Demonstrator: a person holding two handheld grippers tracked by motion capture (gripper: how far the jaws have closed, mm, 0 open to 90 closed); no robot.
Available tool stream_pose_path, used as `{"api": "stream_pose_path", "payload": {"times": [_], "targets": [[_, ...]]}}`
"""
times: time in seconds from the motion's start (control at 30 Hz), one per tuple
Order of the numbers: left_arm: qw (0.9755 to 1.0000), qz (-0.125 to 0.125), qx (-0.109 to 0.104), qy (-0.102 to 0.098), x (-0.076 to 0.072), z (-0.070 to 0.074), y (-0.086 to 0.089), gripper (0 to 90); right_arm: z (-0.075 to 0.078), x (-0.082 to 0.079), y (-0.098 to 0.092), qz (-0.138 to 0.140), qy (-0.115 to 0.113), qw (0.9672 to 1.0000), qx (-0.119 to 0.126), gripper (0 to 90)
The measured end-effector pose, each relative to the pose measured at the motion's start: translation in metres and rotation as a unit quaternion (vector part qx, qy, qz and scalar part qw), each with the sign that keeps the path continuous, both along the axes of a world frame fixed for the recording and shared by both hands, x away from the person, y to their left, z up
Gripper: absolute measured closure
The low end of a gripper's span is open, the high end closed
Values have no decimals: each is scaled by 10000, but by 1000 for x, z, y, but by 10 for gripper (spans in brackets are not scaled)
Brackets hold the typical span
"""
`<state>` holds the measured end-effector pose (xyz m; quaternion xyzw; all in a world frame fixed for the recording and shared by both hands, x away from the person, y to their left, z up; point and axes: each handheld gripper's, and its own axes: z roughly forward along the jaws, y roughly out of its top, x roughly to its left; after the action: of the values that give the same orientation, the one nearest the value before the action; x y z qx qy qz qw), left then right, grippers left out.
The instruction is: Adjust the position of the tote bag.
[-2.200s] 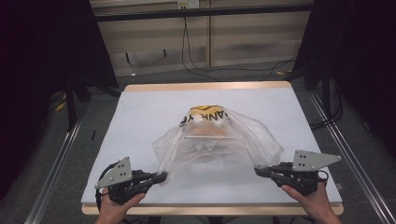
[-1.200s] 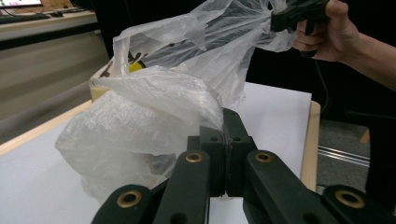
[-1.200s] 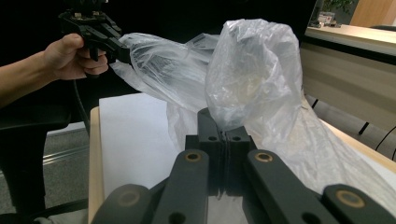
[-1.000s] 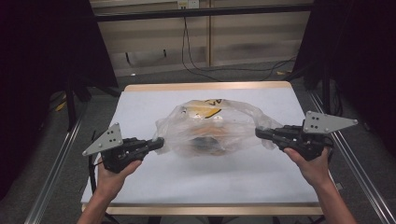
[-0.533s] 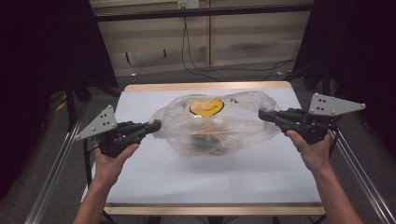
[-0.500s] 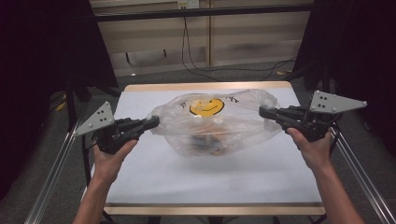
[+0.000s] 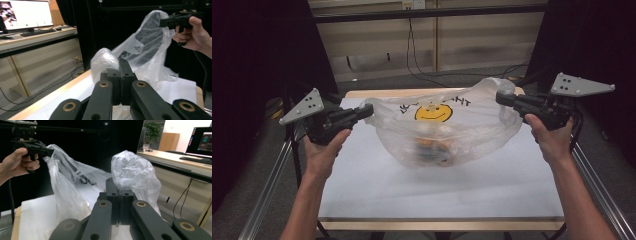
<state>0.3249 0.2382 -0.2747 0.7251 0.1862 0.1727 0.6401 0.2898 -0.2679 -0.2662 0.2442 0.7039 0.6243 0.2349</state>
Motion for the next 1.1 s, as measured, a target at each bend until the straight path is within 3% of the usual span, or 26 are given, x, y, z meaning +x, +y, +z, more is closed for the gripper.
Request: {"api": "stream_pose_path", "payload": {"times": [0.1, 0.23, 0.5, 0.57, 0.6, 0.67, 0.8, 1.1], "targets": [[9999, 108, 67, 21, 5, 3, 5, 898, 9, 5, -3, -49, -22, 9999, 118, 889], [9998, 204, -16, 82, 13, 5, 12, 899, 18, 11, -6, -180, -79, 9997, 147, 890], [9977, 662, -51, 161, 25, 10, 30, 900, 41, 20, -12, -430, -217, 9985, 274, 890], [9964, 794, -69, 276, 31, 6, 36, 900, 46, 22, -16, -772, -229, 9965, 204, 891], [9964, 794, -69, 276, 31, 6, 36, 900, 46, 22, -16, -772, -229, 9965, 204, 891], [9958, 833, -81, 358, 35, 1, 40, 900, 40, 25, -18, -1032, -125, 9946, 82, 891], [9949, 881, -96, 484, 38, -12, 44, 900, 26, 27, -20, -1175, 44, 9930, -84, 892], [9967, 600, 25, 544, 23, -27, 48, 900, -8, 16, -22, -1098, 320, 9934, -116, 892]]}}
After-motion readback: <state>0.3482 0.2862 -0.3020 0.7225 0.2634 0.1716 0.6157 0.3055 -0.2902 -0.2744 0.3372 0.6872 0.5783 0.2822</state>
